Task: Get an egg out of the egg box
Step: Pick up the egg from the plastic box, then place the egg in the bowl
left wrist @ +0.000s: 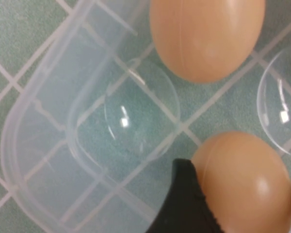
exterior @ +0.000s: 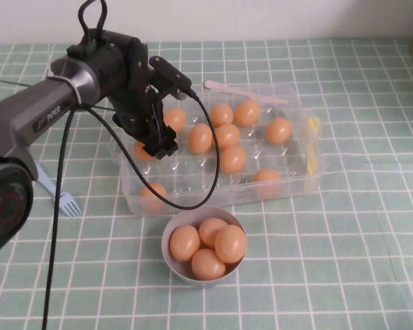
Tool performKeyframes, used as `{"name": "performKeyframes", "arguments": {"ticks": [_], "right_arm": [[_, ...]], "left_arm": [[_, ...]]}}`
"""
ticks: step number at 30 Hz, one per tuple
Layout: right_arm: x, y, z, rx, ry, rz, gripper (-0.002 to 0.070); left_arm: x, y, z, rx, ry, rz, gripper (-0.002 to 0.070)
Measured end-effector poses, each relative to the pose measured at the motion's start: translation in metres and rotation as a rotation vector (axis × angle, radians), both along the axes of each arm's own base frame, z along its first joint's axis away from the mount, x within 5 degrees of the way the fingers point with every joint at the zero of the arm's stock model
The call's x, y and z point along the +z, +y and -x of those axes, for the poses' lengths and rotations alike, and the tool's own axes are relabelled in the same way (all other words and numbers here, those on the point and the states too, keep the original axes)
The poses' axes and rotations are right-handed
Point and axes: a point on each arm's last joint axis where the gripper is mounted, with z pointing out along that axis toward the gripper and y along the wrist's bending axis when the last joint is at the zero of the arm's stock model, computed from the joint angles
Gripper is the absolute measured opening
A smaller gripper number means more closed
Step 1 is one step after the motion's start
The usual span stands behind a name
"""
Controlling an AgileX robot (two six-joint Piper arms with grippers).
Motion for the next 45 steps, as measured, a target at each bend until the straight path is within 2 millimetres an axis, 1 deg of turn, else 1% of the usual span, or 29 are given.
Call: {"name": "performKeyframes", "arguments": {"ticks": [4, 10, 12, 16, 22, 24, 26, 27, 30, 34, 35, 36, 38, 39, 42, 44, 45], "right_arm": [[0.0, 0.0, 0.0, 0.0, 0.0, 0.0, -0.0018], [0.0, 0.0, 0.0, 0.0, 0.0, 0.0, -0.0018], [0.0, 0.0, 0.0, 0.0, 0.0, 0.0, -0.0018], [0.0, 0.0, 0.0, 0.0, 0.0, 0.0, -0.0018], [0.0, 0.0, 0.0, 0.0, -0.001, 0.0, -0.0018], [0.0, 0.0, 0.0, 0.0, -0.001, 0.0, -0.0018], [0.0, 0.0, 0.0, 0.0, -0.001, 0.0, -0.0018], [0.0, 0.0, 0.0, 0.0, -0.001, 0.0, -0.0018], [0.0, 0.0, 0.0, 0.0, -0.001, 0.0, -0.0018], [0.0, 0.0, 0.0, 0.0, -0.001, 0.0, -0.0018], [0.0, 0.0, 0.0, 0.0, -0.001, 0.0, -0.0018], [0.0, 0.0, 0.0, 0.0, -0.002, 0.0, -0.0018], [0.0, 0.0, 0.0, 0.0, -0.002, 0.0, -0.0018], [0.0, 0.0, 0.0, 0.0, -0.002, 0.0, -0.0018], [0.0, 0.0, 0.0, 0.0, -0.002, 0.0, -0.0018], [0.0, 0.0, 0.0, 0.0, -0.004, 0.0, -0.0018], [0.0, 0.0, 0.0, 0.0, -0.004, 0.0, -0.0018]], "left_arm": [[-0.008, 0.0, -0.001, 0.0, 0.014, -0.008, 0.0435], [-0.008, 0.0, -0.001, 0.0, 0.012, -0.014, 0.0431], [-0.008, 0.0, -0.001, 0.0, 0.011, -0.015, 0.0418], [-0.008, 0.001, -0.002, -0.001, 0.01, -0.018, 0.036], [-0.007, 0.001, -0.002, -0.001, 0.007, -0.019, 0.036], [-0.003, 0.001, -0.001, -0.002, 0.002, -0.019, 0.036], [0.007, 0.002, 0.002, 0.0, -0.008, -0.015, 0.036], [0.013, 0.003, 0.003, 0.0, -0.013, -0.013, 0.036], [0.039, 0.006, 0.012, 0.014, -0.034, 0.001, 0.0359], [0.079, 0.007, 0.031, 0.051, -0.049, 0.031, 0.0359], [0.09, 0.005, 0.04, 0.047, -0.046, 0.033, 0.0359], [0.097, 0.003, 0.047, 0.043, -0.042, 0.033, 0.0359], [0.116, -0.009, 0.066, 0.009, -0.039, 0.035, 0.0359], [0.118, -0.013, 0.072, -0.002, -0.035, 0.037, 0.0359], [0.128, -0.032, 0.102, -0.042, -0.019, 0.065, 0.0359], [0.125, -0.043, 0.122, -0.075, 0.018, 0.069, 0.0359], [0.12, -0.046, 0.13, -0.086, 0.044, 0.065, 0.0359]]}}
